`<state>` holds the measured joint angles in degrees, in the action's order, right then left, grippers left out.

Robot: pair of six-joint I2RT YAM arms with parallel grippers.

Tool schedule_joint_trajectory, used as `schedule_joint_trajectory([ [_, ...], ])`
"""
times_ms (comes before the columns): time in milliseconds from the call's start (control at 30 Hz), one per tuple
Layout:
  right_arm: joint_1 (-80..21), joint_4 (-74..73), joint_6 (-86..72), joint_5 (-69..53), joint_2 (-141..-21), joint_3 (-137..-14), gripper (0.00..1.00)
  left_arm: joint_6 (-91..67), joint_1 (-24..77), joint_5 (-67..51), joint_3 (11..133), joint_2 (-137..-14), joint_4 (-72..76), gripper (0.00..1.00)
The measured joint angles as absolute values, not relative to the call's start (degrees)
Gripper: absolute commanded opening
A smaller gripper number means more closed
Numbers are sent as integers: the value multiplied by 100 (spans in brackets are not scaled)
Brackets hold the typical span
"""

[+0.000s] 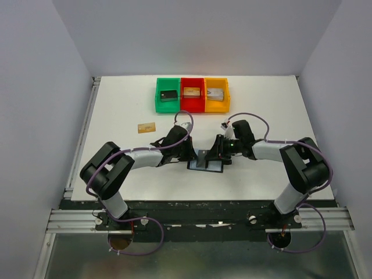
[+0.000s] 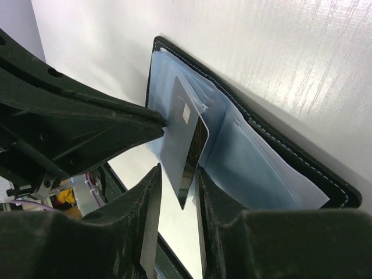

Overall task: Take the credit cards out of the card holder
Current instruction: Remove the credit card from the card holder.

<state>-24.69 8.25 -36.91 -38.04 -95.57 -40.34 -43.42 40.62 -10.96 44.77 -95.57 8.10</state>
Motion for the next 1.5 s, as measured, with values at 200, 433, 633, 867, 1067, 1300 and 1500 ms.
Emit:
schedule_joint_trajectory([
  [200,-2469,1125,-3959,-3828,-9675,-3972,41,-4464,4062,-1096,4410,-9577,976,0],
  [433,-2414,1769,-4405,-3898,-9677,-3682,38,-4552,4062,-1098,4362,-9592,1094,0],
  [633,-2320,2469,-4799,-4051,-9699,-3483,34,-4560,4060,-1100,4331,-9598,1197,0],
  [867,-2226,3463,-5332,-4375,-10112,-3334,35,-4556,4056,-1114,4298,-9603,1284,0],
  [1067,-2215,3734,-5459,-4550,-10250,-3332,36,-4556,4042,-1144,4263,-9603,1365,0],
  [1300,-2211,3662,-5389,-4598,-10300,-3374,36,-4554,4025,-1249,4257,-9640,1446,0],
  [1500,-2211,3371,-5207,-4604,-10331,-3514,32,-4552,4023,-1271,4189,-9644,1597,0],
])
